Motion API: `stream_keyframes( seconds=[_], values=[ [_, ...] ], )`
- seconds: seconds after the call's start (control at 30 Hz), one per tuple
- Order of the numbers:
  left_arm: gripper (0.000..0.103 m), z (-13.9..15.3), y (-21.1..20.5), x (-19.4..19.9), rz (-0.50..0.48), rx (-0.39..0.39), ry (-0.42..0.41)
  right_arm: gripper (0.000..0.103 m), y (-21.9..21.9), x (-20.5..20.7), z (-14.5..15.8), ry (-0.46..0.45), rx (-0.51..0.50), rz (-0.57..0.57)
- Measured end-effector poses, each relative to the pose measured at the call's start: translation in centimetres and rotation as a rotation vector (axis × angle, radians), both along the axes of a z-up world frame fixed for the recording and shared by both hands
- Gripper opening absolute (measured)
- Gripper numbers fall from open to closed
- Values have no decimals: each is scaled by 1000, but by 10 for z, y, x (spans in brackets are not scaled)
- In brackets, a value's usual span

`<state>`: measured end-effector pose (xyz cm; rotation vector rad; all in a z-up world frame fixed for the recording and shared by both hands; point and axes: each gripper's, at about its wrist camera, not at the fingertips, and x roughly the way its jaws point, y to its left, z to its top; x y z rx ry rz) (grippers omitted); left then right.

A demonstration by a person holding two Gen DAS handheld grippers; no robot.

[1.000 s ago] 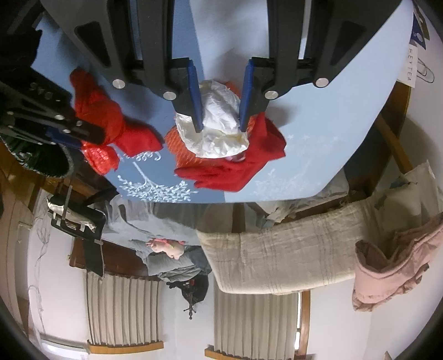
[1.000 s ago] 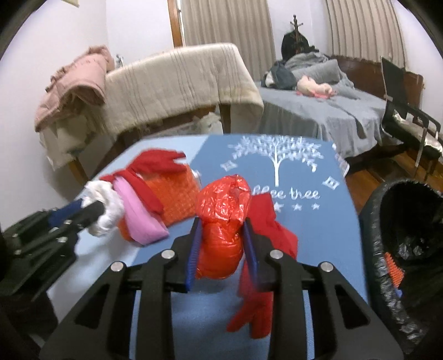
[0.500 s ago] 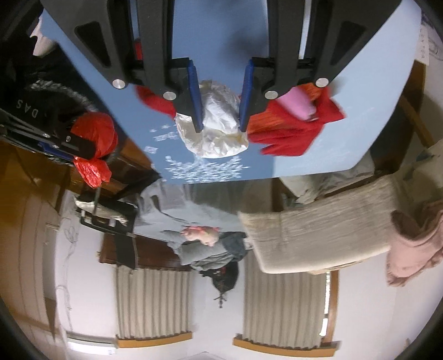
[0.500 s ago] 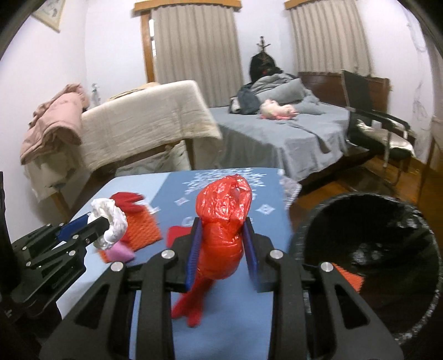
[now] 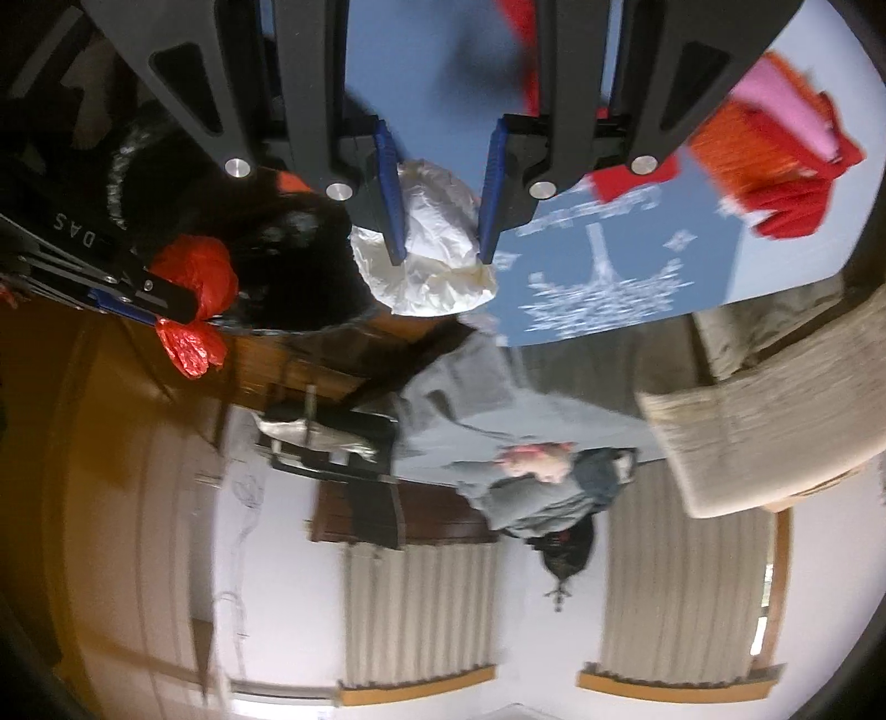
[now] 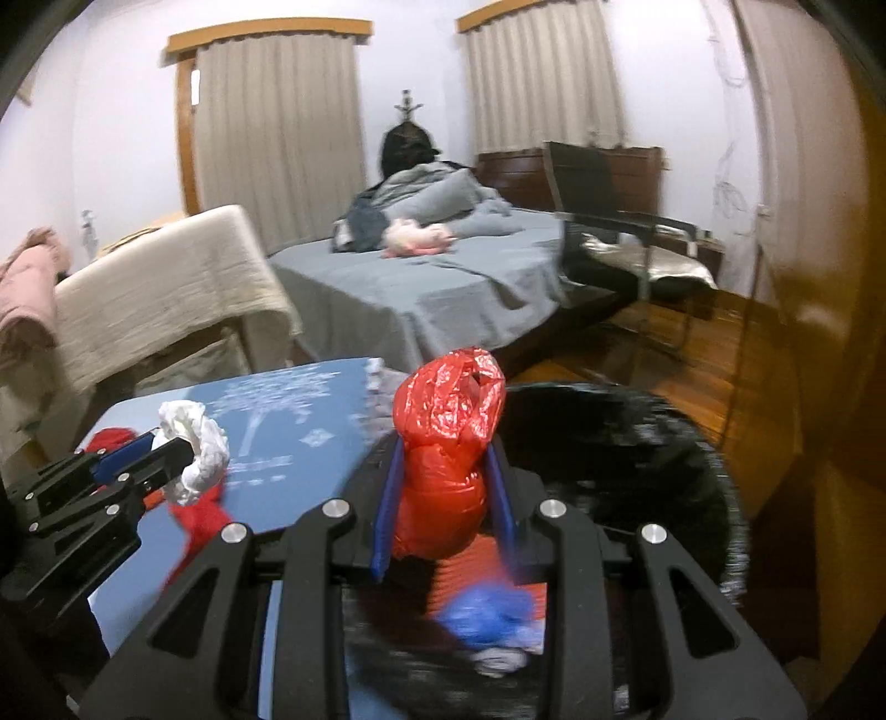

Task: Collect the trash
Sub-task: 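Carry the tissue and red bag over the black bin and open both tools, then move both tools back to the pile and grasp a red glove with the right tool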

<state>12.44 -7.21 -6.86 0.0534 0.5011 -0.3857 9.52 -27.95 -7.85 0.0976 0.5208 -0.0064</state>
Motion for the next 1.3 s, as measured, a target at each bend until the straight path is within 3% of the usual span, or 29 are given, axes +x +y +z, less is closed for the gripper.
stream_keyframes(
  seconds=[0.4,0.47,0.57,0.63,0.7,0.73,0.83,0.97,1.3],
  values=[
    [27,-11,-82,19,-155,-13,45,32,-67,-4,-12,8,-11,-122],
    [37,-14,-90,23,-198,-32,61,33,-72,-5,-14,6,-13,-137],
    [51,-17,-94,27,-212,-38,67,51,-81,-7,-15,7,-20,-167],
    [59,-18,-89,26,-199,-38,61,66,-83,-9,-16,0,-22,-184],
    [64,-17,-83,24,-181,-31,57,91,-82,-13,-16,-11,-35,-205],
    [71,-16,-77,23,-162,-25,51,93,-79,-15,-16,-20,-42,-215],
    [87,-11,-57,21,-95,-18,26,97,-72,-18,-16,-28,-48,-209],
    [96,-9,-27,15,-22,-16,14,97,-52,-16,-17,-26,-36,-178],
    [97,-17,55,-8,154,34,19,97,14,-3,-20,-7,-4,-53]
  ],
)
